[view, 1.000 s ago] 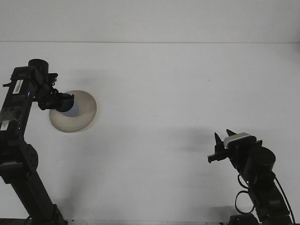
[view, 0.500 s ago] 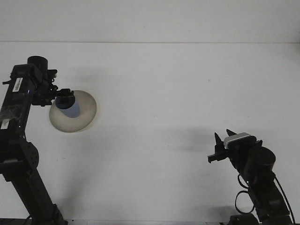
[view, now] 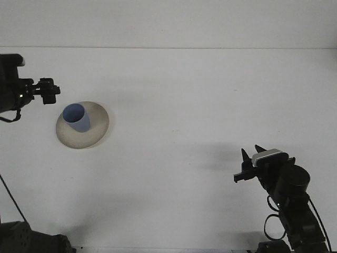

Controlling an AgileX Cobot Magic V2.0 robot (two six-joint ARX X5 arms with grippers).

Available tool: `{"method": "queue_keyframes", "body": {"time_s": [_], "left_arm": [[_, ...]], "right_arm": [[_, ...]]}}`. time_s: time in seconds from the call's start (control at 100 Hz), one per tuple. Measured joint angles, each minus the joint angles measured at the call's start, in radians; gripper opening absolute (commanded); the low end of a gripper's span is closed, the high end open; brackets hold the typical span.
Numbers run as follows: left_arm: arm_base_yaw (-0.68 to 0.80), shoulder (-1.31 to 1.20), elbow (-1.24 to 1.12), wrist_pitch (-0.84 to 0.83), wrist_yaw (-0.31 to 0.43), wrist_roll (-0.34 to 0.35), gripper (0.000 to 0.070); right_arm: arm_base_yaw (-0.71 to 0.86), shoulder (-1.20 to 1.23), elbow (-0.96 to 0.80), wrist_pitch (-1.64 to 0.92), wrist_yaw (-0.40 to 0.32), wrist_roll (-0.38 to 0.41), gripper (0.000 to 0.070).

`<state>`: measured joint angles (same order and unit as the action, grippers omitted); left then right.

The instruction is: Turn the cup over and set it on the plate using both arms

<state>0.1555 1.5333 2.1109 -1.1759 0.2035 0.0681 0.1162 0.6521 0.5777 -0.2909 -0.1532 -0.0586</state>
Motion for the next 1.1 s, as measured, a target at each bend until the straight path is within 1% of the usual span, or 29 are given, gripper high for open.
{"method": "queue_keyframes", "body": {"time_s": [0.05, 0.1, 0.11, 0.16, 0.19, 0.22, 0.32, 0.43, 0.57, 0.68, 0.73, 0.79, 1.1], "left_arm": [[0.0, -0.045, -0.014, 0.001, 0.014, -0.003, 0.0167], [0.0, -0.095, -0.056, 0.014, 0.016, -0.004, 0.0115], [0.0, -0.103, -0.066, 0.018, 0.017, -0.004, 0.011], [0.0, -0.159, -0.136, 0.046, 0.018, -0.004, 0.0041], [0.0, -0.196, -0.188, 0.073, 0.02, -0.003, 0.0005], [0.0, -0.236, -0.25, 0.107, 0.021, -0.003, 0.0012], [0.0, -0.392, -0.497, 0.272, 0.021, 0.002, 0.0012], [0.0, -0.604, -0.821, 0.532, 0.021, 0.005, 0.0012], [0.0, -0.865, -1.256, 0.934, 0.019, 0.004, 0.0012], [0.0, -1.017, -1.533, 1.152, -0.013, -0.008, 0.0012], [0.0, -1.057, -1.611, 1.193, -0.029, -0.014, 0.0012], [0.0, -1.081, -1.658, 1.193, -0.044, -0.019, 0.0012], [0.0, -1.089, -1.658, 1.249, -0.045, -0.03, 0.0012]], "right_arm": [[0.0, 0.0, 0.0, 0.009, 0.0, 0.008, 0.0304], [0.0, 0.0, 0.0, 0.015, 0.0, 0.017, 0.0302], [0.0, 0.0, 0.0, 0.016, 0.0, 0.019, 0.03], [0.0, 0.0, 0.0, 0.016, 0.0, 0.033, 0.027], [0.0, -0.002, 0.0, 0.016, 0.0, 0.039, 0.0234], [0.0, -0.003, 0.0, 0.018, 0.0, 0.044, 0.0189], [0.0, -0.022, -0.013, 0.077, 0.003, 0.063, 0.0], [0.0, -0.052, -0.055, 0.172, 0.024, 0.095, 0.0], [0.0, -0.074, -0.108, 0.255, 0.028, 0.128, 0.0], [0.0, -0.09, -0.128, 0.28, 0.048, 0.144, 0.0], [0.0, -0.092, -0.128, 0.3, 0.048, 0.146, 0.0], [0.0, -0.092, -0.128, 0.323, 0.048, 0.146, 0.0], [0.0, -0.097, -0.128, 0.349, 0.048, 0.146, 0.0]]}}
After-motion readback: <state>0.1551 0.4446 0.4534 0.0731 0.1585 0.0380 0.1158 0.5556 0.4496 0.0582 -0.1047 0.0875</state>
